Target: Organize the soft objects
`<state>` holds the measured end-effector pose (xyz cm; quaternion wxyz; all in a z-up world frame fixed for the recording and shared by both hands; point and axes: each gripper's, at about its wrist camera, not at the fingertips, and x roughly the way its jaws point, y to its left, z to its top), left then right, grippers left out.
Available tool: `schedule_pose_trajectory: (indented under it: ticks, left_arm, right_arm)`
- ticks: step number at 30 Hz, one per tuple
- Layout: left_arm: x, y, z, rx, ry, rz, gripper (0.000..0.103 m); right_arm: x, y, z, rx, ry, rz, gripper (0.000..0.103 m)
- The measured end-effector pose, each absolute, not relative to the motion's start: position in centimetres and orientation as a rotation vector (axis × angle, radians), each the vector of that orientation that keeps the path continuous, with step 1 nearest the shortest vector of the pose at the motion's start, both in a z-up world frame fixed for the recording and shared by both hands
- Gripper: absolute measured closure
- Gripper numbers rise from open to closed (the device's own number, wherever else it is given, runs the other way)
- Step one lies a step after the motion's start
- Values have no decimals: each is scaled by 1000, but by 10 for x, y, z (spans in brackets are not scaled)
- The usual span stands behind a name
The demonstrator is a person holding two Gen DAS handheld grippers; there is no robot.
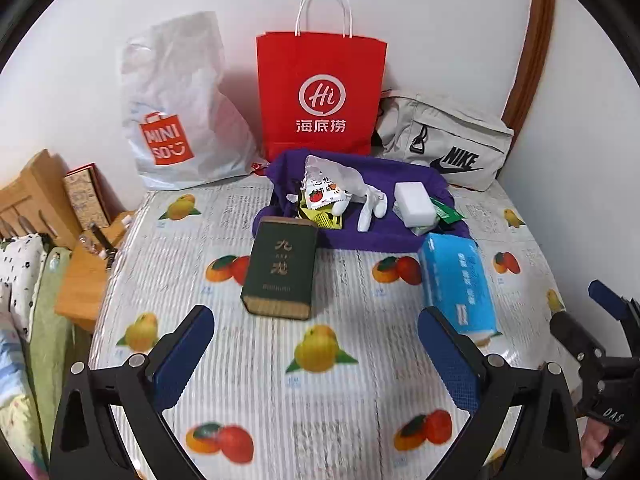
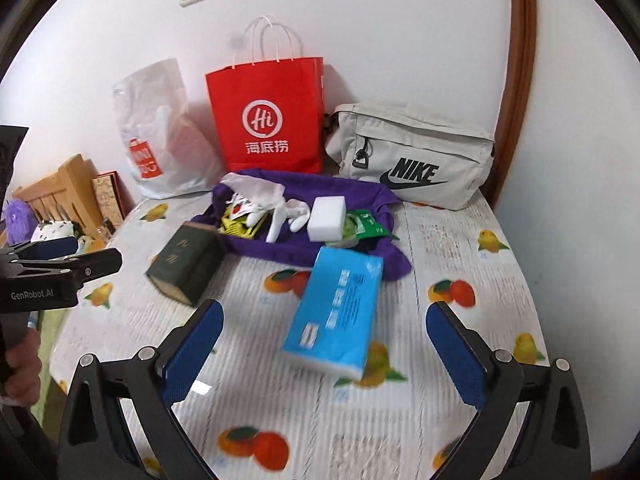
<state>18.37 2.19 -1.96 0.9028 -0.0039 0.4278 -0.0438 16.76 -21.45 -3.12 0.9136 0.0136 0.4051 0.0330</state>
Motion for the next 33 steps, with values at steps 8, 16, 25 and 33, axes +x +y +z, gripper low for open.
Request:
schedule_pose_trajectory:
  ticks: [8,16,25,33]
  left_arm:
    - [125,21,-10,19,829,-26,0]
    - [86,14,-12,35,788,-24,0]
    - [68,12,-14,45,777,-8,0]
    - [60,11,-9,61,761,-13,0]
  right_arm:
    - [108,-215,-27,89,832,60,3]
    - [73,-219,-29,94,820,47,3]
    - [53,-222,-33,99,814,40,3]
    - [49,-223,-29,93,805,25,3]
